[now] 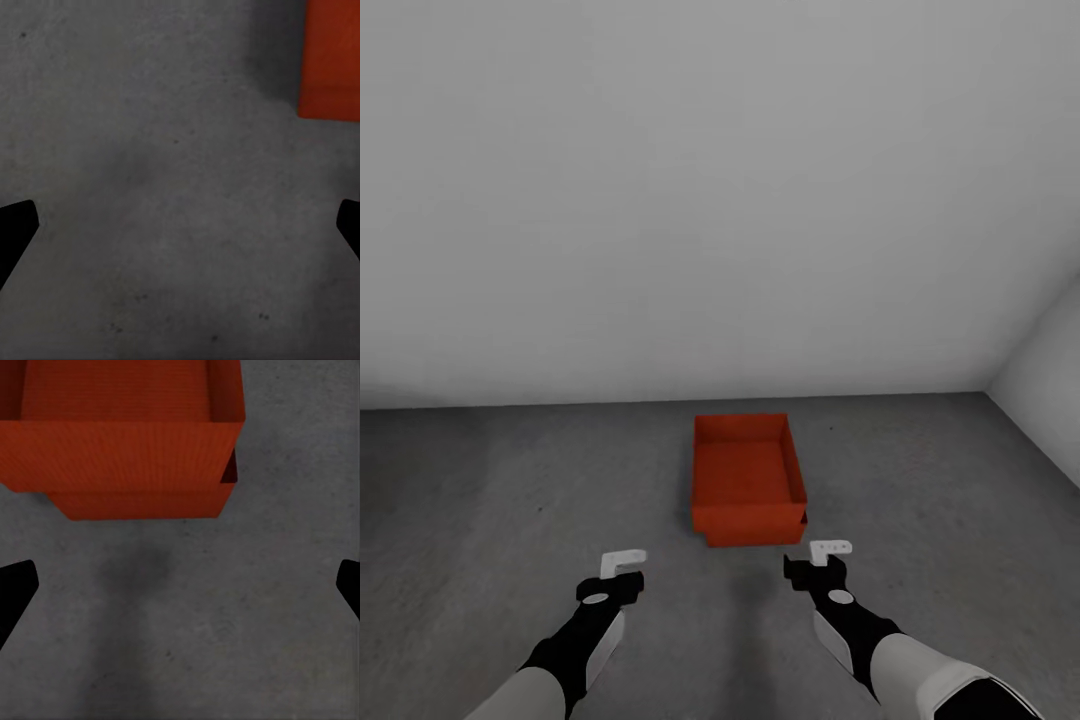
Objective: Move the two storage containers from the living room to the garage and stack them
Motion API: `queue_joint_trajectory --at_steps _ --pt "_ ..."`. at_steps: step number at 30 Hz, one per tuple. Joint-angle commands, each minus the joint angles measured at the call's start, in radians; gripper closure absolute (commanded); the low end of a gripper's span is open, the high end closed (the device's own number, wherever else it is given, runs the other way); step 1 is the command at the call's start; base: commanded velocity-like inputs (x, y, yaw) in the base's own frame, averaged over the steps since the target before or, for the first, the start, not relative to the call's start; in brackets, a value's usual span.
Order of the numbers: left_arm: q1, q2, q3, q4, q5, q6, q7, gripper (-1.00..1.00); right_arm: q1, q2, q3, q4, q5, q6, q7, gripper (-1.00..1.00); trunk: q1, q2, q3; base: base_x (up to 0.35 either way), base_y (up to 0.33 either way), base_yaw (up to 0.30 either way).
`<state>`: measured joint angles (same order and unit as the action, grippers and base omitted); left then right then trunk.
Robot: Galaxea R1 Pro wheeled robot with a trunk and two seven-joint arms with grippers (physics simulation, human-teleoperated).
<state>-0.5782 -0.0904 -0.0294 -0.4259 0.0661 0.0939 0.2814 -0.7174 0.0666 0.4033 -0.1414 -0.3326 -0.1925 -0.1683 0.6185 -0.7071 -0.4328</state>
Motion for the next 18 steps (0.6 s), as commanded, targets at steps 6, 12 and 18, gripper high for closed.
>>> queue_joint_trajectory --at_steps 6,12,18 --pt "0.000 0.060 0.001 0.055 0.031 0.008 0.004 -1.00 -0.002 -0.006 0.009 0.017 -0.007 0.000 -0.004 -1.00 0.000 -0.001 -0.001 -0.002 0.001 0.000" --pt "0.000 0.108 0.025 0.164 0.143 0.002 -0.003 -1.00 -0.001 -0.007 0.009 0.042 -0.005 -0.002 -0.006 -1.00 0.000 -0.001 -0.001 0.000 0.000 0.000" --pt "0.000 0.122 0.028 0.200 0.218 -0.002 -0.004 -1.00 -0.001 -0.007 0.010 0.047 -0.003 -0.002 -0.006 -1.00 0.000 -0.001 -0.001 0.000 0.000 0.000"
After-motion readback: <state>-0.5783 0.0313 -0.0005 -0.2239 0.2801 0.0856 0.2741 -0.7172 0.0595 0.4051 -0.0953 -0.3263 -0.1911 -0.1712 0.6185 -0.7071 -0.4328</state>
